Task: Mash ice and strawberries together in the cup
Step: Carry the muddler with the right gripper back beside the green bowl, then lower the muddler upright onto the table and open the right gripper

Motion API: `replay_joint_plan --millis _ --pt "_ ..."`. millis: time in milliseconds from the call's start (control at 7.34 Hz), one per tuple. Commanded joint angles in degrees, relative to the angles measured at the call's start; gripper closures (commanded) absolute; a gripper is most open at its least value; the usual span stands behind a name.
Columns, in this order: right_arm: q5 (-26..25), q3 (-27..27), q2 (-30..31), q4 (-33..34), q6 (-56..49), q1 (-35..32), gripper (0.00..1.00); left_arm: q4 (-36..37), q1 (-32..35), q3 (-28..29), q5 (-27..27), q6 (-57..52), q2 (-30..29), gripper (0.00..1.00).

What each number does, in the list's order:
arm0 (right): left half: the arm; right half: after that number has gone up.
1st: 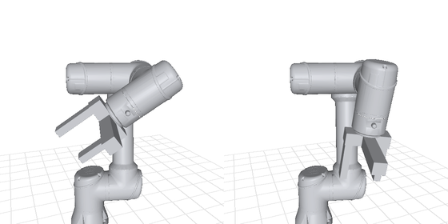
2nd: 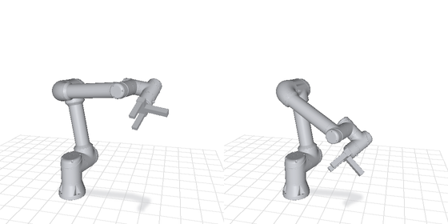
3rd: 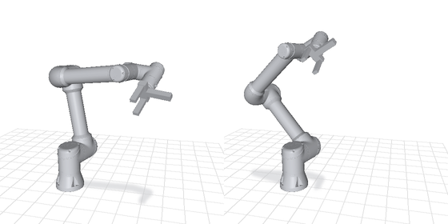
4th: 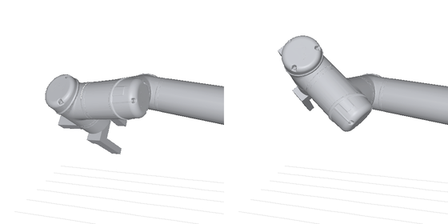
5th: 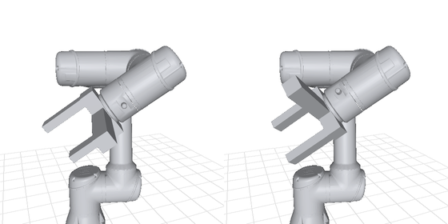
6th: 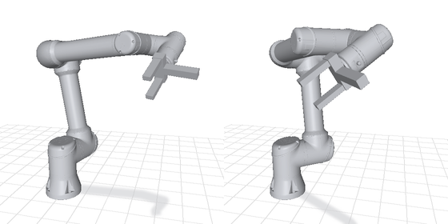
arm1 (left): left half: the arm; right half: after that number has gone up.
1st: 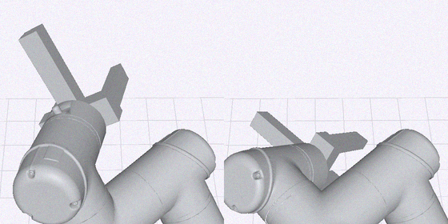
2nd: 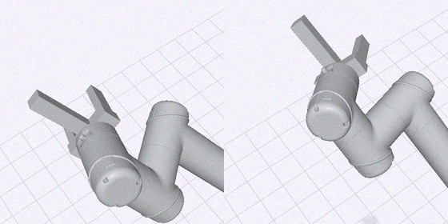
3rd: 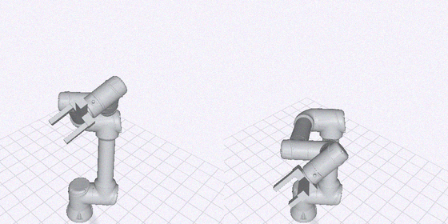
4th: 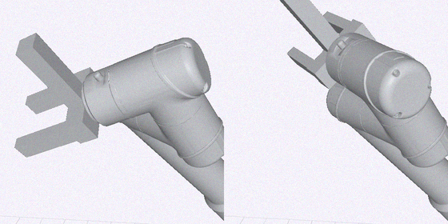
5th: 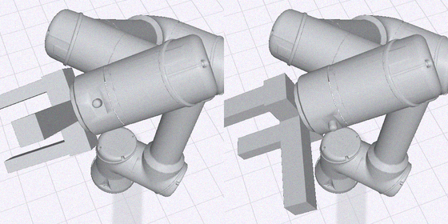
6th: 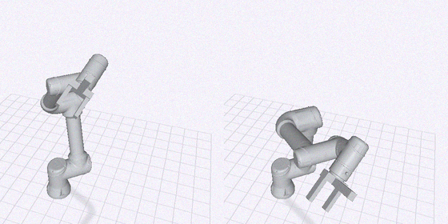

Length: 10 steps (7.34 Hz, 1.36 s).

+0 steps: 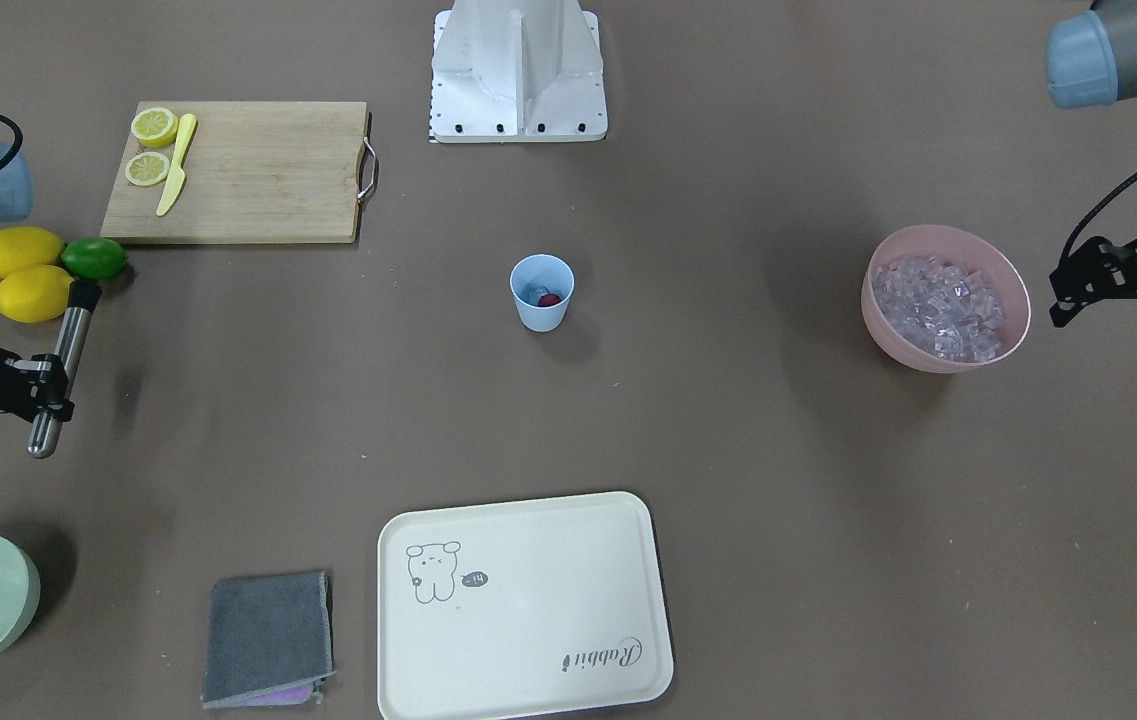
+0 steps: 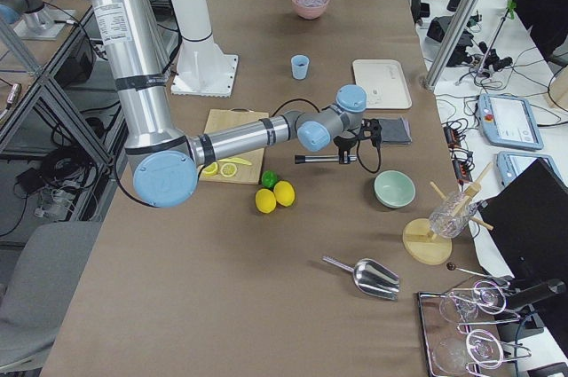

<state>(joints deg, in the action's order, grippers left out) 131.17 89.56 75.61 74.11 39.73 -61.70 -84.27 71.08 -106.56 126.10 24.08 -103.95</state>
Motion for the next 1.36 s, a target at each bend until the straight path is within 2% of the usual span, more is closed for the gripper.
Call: replay_joint_plan --millis 0,272,1090,1226 --pt "0.49 -3.15 -1.6 3.15 -1.4 2.1 1.0 -0.02 -0.06 0.21 -0.16 0.0 -0.03 0.03" --pt "0.32 -6.85 -1.78 2.97 -5.19 2.46 1.0 0.07 -0.06 0.12 -0.16 0.09 -0.03 0.03" --pt "-0.92 -8.52 -1.78 1.13 -5.02 2.99 1.0 0.16 -0.32 0.3 -0.16 0.18 -0.91 0.03" --pt "-0.83 -9.14 -1.78 1.13 -4.93 2.99 0.87 0.16 -0.33 0.21 -0.16 0.18 -0.91 0.03"
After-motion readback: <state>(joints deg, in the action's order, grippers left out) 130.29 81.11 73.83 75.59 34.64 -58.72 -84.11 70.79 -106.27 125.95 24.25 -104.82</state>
